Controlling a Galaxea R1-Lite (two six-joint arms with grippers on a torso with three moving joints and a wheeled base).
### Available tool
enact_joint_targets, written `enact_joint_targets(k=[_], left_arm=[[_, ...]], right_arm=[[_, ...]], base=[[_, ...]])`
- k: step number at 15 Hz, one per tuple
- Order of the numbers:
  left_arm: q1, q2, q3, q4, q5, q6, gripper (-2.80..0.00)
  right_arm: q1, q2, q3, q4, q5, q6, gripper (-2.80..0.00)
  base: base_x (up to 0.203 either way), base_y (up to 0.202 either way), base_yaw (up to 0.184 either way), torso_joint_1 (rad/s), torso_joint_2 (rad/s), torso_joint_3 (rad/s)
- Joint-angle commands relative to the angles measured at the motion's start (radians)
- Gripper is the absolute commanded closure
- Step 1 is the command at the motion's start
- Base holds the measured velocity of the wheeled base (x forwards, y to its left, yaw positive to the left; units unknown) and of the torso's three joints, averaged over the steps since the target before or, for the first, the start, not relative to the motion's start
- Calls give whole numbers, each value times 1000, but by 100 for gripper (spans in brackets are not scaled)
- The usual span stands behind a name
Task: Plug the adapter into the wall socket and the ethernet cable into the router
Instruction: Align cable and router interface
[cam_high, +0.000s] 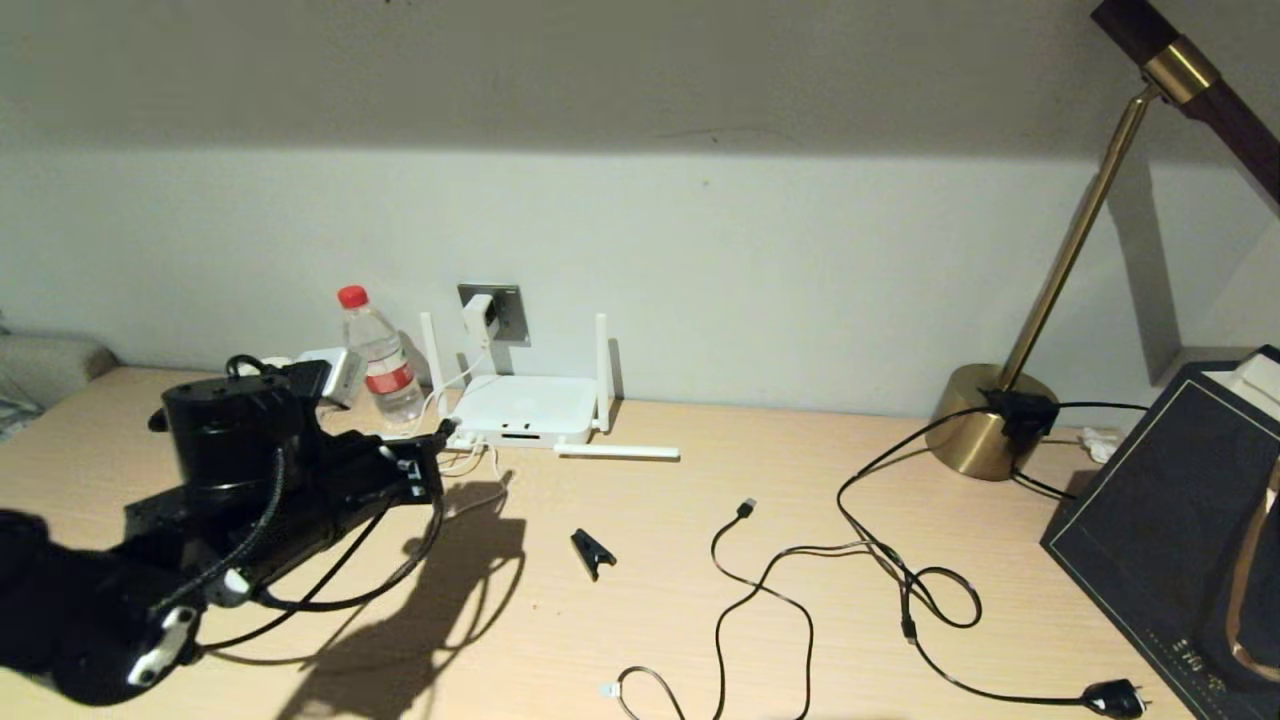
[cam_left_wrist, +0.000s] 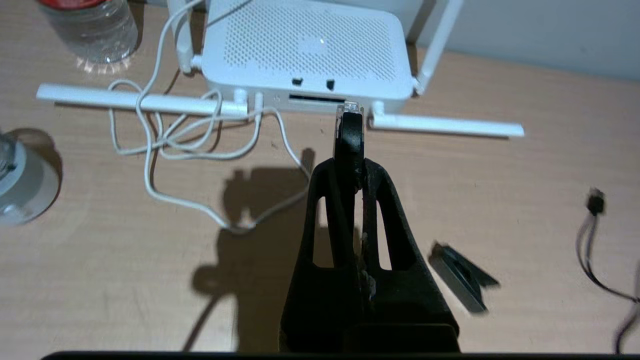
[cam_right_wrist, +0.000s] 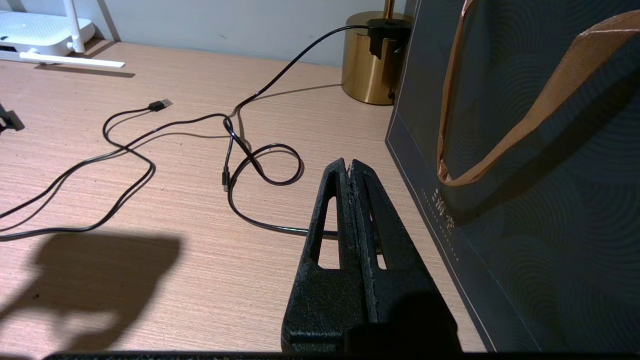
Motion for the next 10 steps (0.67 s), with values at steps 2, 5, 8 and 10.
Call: enact_joint_targets(k=[2, 5, 8, 10], left_arm=[[3, 175, -59, -79, 3, 1, 0], [11, 245, -88, -124, 5, 17, 0], [26, 312, -120, -152, 4, 26, 0], [28, 340, -145, -153, 3, 26, 0]], right_arm=[[0, 2, 15, -1, 1, 0, 0], [0, 2, 15, -1, 1, -1, 0], [0, 2, 15, -1, 1, 0, 0], [0, 2, 15, -1, 1, 0, 0]], base=[[0, 0, 0, 0, 0, 0], [0, 0, 0, 0, 0, 0], [0, 0, 0, 0, 0, 0], [0, 0, 0, 0, 0, 0]])
